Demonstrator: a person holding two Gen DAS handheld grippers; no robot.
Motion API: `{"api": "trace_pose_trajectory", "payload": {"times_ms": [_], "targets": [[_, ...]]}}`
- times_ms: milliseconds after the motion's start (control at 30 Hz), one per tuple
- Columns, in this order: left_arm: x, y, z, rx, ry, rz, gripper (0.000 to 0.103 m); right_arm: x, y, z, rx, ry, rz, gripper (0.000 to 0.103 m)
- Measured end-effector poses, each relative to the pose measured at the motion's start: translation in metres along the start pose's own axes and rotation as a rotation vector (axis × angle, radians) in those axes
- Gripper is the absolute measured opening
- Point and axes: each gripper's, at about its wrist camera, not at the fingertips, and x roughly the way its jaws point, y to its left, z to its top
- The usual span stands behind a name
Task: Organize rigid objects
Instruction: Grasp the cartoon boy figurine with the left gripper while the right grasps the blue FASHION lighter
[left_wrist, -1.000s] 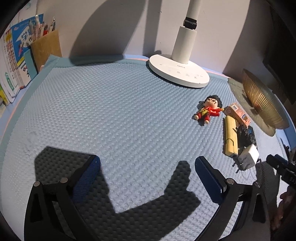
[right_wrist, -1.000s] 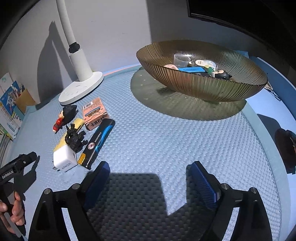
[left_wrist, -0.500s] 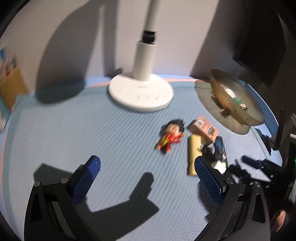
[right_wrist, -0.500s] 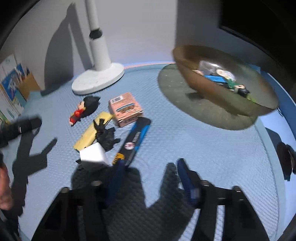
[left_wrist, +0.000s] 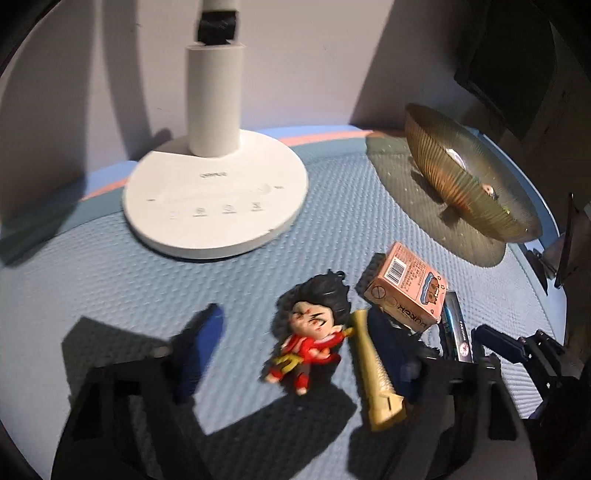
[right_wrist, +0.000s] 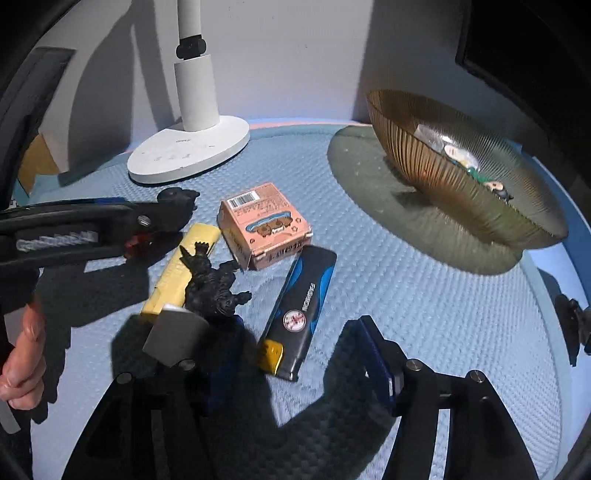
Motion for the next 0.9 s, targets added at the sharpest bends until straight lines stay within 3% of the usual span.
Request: {"api": "trace_pose_trajectory", "payload": {"times_ms": [100,133,233,267,500,733,900], "targets": [[0.003,-0.006,0.001,0.018,-0.025,0.013,0.040,0.002,-0.001,0.002,-0.007,-0.011,0.010,0.059],[0.002,-0.007,0.001,0.020,-0.028,0.001,0.029,0.001,-0.002,0.002,-0.011,-0.015,0.022,0.050],[-0.004,-0.010,-0.001,0.029,-0.031,0.017,0.029,-0.004,-0.003,0.000,-0.053,-0.020,0.038,0.027],[-0.008,-0.012,-0.004,0.037,-0.038,0.028,0.029,-0.006,-0.004,-0.002,-0.063,-0.019,0.037,0.024],[-0.045,-0.005,-0.044,-0.023,-0.058,0.008,0.029,-0.027,-0.070,-0.026,-0.001,0.007,0.060,0.023],[-0.072,-0.019,-0.096,-0.042,-0.057,-0.005,0.029,-0.063,-0.109,-0.059,-0.109,-0.033,0.210,0.023],[-0.076,-0.028,-0.113,-0.041,-0.043,0.006,0.029,-0.060,-0.137,-0.077,-0.021,0.033,0.268,0.027]]}}
